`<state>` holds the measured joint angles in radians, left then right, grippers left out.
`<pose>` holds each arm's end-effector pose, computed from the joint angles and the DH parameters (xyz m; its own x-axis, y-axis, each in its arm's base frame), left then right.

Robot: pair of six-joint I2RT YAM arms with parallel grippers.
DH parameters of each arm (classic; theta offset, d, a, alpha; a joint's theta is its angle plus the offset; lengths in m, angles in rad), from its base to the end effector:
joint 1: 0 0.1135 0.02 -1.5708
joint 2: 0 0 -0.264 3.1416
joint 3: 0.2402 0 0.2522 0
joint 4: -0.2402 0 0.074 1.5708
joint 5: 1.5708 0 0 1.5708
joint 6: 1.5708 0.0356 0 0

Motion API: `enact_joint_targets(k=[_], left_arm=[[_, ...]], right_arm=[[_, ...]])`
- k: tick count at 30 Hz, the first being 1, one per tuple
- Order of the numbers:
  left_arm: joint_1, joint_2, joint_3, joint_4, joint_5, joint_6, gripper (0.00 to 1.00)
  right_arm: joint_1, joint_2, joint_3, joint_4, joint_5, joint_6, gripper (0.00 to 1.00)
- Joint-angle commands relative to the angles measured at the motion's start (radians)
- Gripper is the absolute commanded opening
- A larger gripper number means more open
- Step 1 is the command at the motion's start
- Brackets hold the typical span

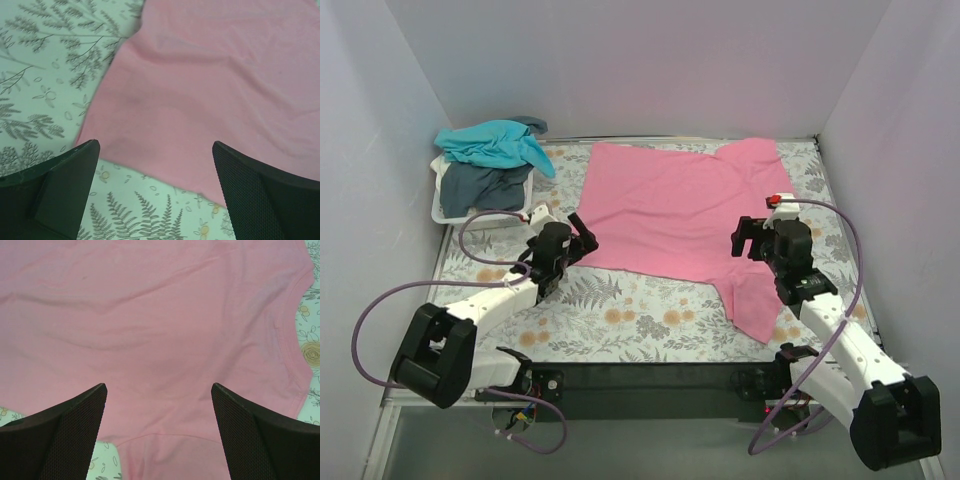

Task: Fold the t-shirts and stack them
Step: Flatten the tshirt out

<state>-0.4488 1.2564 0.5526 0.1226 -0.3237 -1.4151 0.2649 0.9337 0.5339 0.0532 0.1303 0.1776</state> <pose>0.2338 -0.1000 0.1926 -0.2465 -0.9209 -0.3021 -0.4620 0.3857 -0.7986 0.2085 0.0518 0.2485 -0.3477 0.0872 -0.9335 -0.0815 0.9891 0.1227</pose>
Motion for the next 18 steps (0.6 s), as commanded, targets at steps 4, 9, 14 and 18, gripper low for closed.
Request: enact_joint_targets(k=[4, 9, 14, 18], left_arm=[[0.022, -0.009, -0.029, -0.143, -0.054, -0.059, 0.81], [0.025, -0.025, -0.057, -0.149, -0.054, -0.076, 0.78], [0.041, -0.015, -0.083, -0.129, -0.032, -0.074, 0.76], [0.073, 0.021, -0.091, -0.055, 0.020, -0.067, 0.72]], right_arm=[[0.008, -0.102, -0.011, -0.088, 0.055, 0.023, 0.77], [0.010, -0.125, -0.009, -0.101, 0.052, 0.020, 0.77], [0.010, -0.116, -0.009, -0.104, 0.048, 0.022, 0.77], [0.010, -0.119, -0.011, -0.104, 0.046, 0.020, 0.77]])
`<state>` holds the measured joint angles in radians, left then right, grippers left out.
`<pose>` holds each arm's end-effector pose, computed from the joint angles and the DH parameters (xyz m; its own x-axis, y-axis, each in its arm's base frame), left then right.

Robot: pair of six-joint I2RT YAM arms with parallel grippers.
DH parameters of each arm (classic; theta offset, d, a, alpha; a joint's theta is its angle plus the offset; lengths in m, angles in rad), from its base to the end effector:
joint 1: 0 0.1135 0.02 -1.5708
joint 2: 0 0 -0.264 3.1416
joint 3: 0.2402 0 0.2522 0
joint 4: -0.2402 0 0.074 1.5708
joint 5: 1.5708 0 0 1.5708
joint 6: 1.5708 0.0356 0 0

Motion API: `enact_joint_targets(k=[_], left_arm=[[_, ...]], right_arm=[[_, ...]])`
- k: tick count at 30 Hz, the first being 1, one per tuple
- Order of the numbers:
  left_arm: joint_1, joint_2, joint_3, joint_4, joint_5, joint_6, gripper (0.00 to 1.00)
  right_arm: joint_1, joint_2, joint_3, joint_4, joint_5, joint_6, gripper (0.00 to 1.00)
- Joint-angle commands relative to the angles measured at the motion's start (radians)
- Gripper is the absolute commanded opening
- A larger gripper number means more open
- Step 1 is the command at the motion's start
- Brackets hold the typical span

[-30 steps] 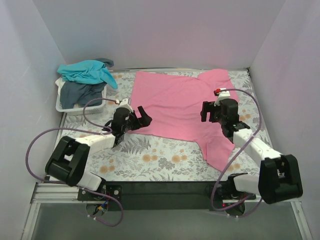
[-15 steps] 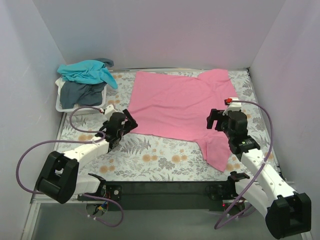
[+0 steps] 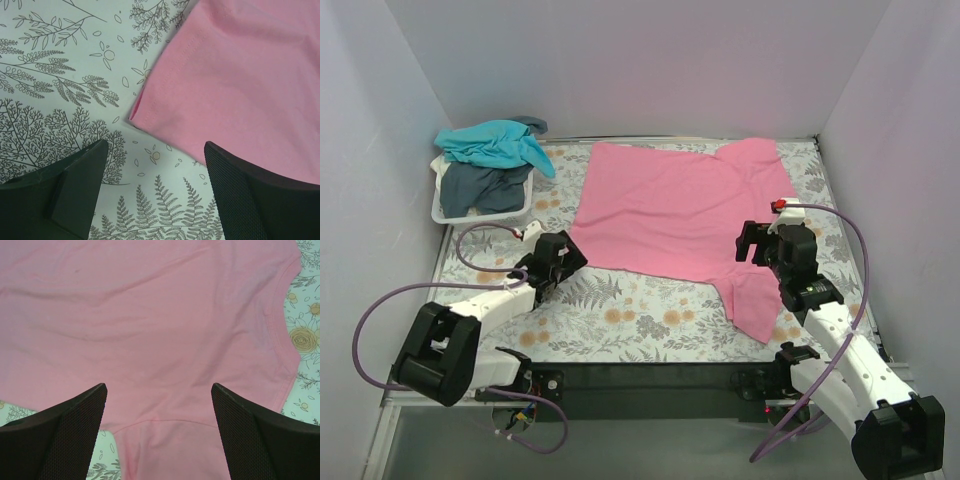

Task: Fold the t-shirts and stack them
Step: Flatten the tshirt out

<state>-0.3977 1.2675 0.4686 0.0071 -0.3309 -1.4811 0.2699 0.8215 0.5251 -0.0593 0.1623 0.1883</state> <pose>0.2171 -0.0787 0.1551 -0.2140 -0.9318 -0.2932 -0.6395 0.3605 -0.6790 0.1888 0.0463 0.2546 -0.3516 0.0944 -0.9314 -0.0522 0.9914 0.1202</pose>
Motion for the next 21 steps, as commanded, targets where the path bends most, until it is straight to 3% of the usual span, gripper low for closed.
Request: enact_joint_targets(k=[1, 5, 11, 18, 21], left_arm=[[0.034, 0.018, -0.007, 0.070, 0.038, -0.001, 0.71], [0.051, 0.064, -0.005, 0.122, 0.062, 0.001, 0.62], [0.053, 0.102, -0.004, 0.149, 0.064, 0.004, 0.56], [0.051, 0.133, -0.005, 0.168, 0.072, 0.008, 0.34], [0.053, 0.139, -0.008, 0.174, 0.072, 0.010, 0.19]], right_arm=[[0.005, -0.010, -0.002, 0.010, 0.017, 0.011, 0.77], [0.005, -0.021, -0.004, 0.009, 0.025, 0.008, 0.77], [0.005, -0.027, -0.004, -0.002, 0.029, 0.008, 0.77], [0.005, -0.054, -0.008, -0.028, 0.037, 0.007, 0.78], [0.005, -0.068, -0.017, -0.051, 0.054, 0.003, 0.78]])
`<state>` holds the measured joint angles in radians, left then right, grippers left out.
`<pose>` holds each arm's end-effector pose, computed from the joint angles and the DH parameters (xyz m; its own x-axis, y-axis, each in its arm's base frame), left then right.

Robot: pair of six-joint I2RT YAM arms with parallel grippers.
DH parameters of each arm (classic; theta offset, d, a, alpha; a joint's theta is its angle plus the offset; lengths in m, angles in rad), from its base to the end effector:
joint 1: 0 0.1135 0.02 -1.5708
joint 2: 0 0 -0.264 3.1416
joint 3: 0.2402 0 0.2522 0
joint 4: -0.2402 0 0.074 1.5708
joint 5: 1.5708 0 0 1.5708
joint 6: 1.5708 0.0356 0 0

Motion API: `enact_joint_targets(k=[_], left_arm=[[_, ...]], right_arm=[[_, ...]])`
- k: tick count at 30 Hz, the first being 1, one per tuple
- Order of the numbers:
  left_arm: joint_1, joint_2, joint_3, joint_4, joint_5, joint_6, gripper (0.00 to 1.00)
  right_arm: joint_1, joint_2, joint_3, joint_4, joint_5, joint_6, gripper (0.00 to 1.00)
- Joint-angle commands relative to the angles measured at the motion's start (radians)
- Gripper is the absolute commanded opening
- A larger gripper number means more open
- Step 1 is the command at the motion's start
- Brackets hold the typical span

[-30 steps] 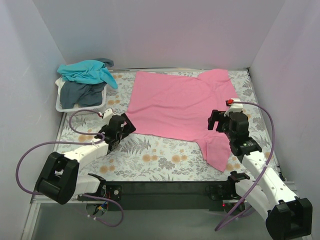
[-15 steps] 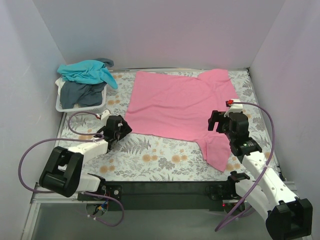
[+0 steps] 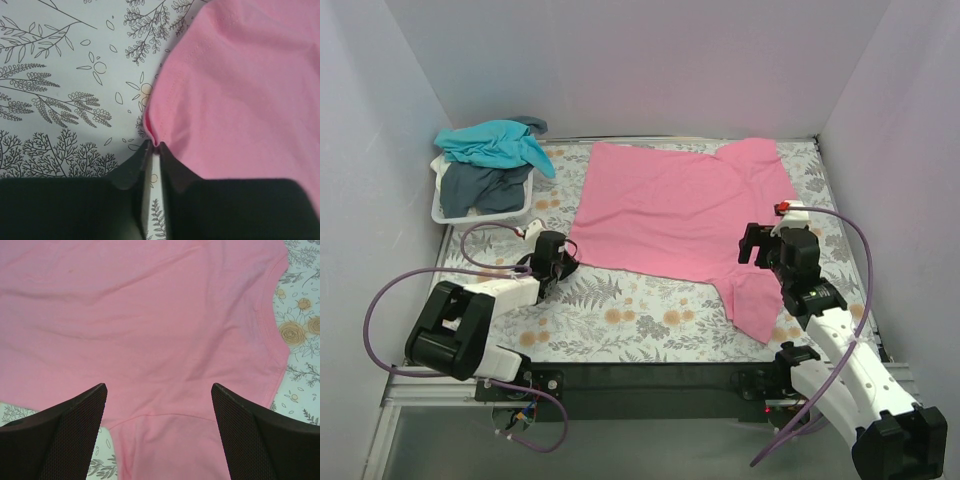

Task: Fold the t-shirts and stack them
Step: Flatten the tshirt out

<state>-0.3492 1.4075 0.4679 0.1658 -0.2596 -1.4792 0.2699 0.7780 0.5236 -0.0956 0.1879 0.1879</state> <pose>0.2358 -0.0761 0.1359 -0.2176 -0.9450 -0.2441 -0.6395 0.3269 -0.6959 0.1815 0.0433 0.2578 -0.3420 0.0958 -0.9348 -0.0294 0.9932 0.1126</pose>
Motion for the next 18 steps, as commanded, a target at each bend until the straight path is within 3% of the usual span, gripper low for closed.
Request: enact_joint_targets(k=[1, 3, 12, 18], left_arm=[[0.006, 0.001, -0.009, 0.020, 0.000, 0.008, 0.08], [0.009, 0.005, -0.005, 0.024, 0.005, 0.010, 0.00], [0.087, 0.005, 0.070, 0.057, 0.040, 0.036, 0.00], [0.157, 0.018, 0.097, 0.083, 0.069, 0.053, 0.00]], right_arm=[[0.005, -0.026, -0.017, -0.022, 0.031, 0.001, 0.78], [0.005, -0.029, -0.019, -0.047, 0.036, -0.005, 0.78], [0.011, 0.004, -0.050, -0.067, -0.039, 0.019, 0.77], [0.023, 0.043, -0.057, -0.082, 0.033, 0.031, 0.76]])
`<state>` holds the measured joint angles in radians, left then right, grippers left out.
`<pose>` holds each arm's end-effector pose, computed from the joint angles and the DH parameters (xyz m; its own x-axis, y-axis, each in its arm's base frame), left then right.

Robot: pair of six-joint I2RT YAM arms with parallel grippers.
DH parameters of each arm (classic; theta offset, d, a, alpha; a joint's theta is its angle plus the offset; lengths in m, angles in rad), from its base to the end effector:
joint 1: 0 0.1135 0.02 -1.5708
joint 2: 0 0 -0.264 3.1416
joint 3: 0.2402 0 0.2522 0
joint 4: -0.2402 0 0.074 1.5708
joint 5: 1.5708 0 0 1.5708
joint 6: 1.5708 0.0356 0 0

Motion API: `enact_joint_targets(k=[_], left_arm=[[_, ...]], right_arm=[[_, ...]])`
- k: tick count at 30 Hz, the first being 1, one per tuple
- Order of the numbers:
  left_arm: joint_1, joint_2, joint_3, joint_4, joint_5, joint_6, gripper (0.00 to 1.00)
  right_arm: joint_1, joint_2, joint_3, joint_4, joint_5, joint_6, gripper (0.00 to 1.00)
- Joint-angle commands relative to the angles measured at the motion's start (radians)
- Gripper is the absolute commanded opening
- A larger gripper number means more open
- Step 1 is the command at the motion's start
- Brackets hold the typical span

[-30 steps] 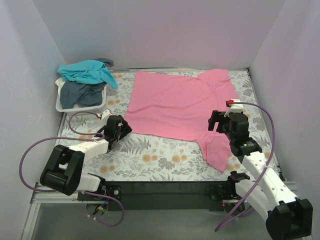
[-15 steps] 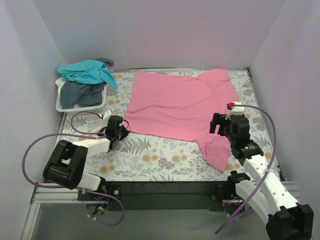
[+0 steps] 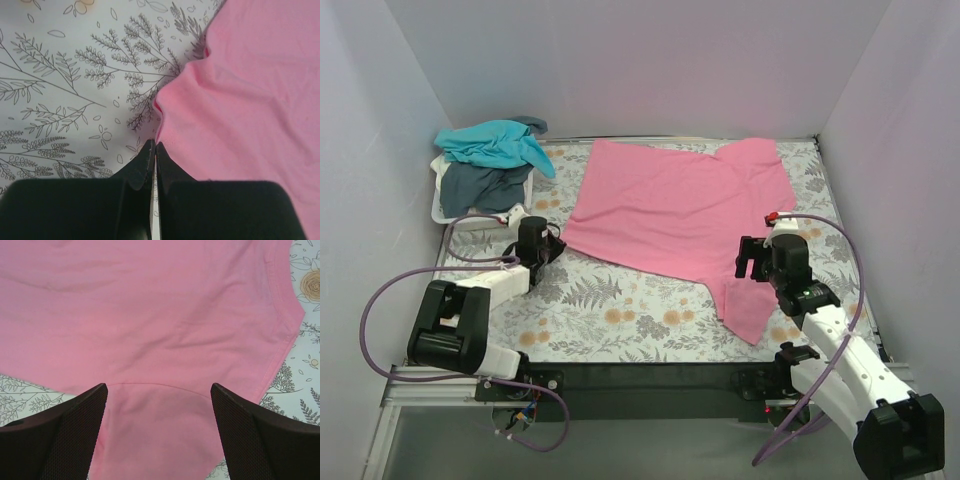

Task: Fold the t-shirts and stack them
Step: Flatten the tshirt out

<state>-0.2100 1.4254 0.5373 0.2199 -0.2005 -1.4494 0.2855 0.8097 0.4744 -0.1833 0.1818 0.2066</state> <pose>0.2639 -0.0490 0.1550 -0.1244 -0.9681 -0.2175 -0.5953 0.2482 -0.7642 0.1780 0.0455 0.2267 -0.4914 0.0660 -0.8684 -0.0261 0.9956 0.0905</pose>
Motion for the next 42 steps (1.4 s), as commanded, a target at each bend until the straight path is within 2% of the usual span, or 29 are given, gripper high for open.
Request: enact_joint_targets(k=[1, 8, 15, 21, 25, 28, 34, 39, 42], left_arm=[[0.029, 0.001, 0.027, 0.032, 0.012, 0.023, 0.00], [0.078, -0.005, 0.015, 0.055, 0.052, 0.029, 0.00], [0.132, 0.029, 0.052, 0.075, 0.091, 0.032, 0.00], [0.138, 0.035, 0.047, 0.096, 0.124, 0.029, 0.00], [0.143, 0.029, 0.038, 0.105, 0.147, 0.026, 0.00], [0.144, 0.023, 0.033, 0.114, 0.159, 0.024, 0.00], [0.146, 0.024, 0.024, 0.139, 0.199, 0.014, 0.00], [0.146, 0.036, 0.024, 0.148, 0.233, 0.009, 0.00], [0.147, 0.037, 0.020, 0.151, 0.251, 0.007, 0.00]], right_arm=[[0.007, 0.020, -0.008, 0.005, 0.048, 0.013, 0.76], [0.020, 0.101, -0.008, 0.005, 0.053, 0.025, 0.76], [0.098, 0.120, -0.010, -0.054, 0.080, 0.089, 0.74], [0.225, 0.112, 0.000, -0.165, 0.122, 0.227, 0.72], [0.329, 0.123, 0.030, -0.326, 0.154, 0.324, 0.72], [0.372, 0.082, 0.006, -0.378, 0.171, 0.428, 0.72], [0.373, -0.078, 0.010, -0.464, 0.199, 0.536, 0.70], [0.386, -0.089, 0.010, -0.527, 0.182, 0.591, 0.68], [0.394, -0.063, 0.021, -0.632, 0.173, 0.614, 0.67]])
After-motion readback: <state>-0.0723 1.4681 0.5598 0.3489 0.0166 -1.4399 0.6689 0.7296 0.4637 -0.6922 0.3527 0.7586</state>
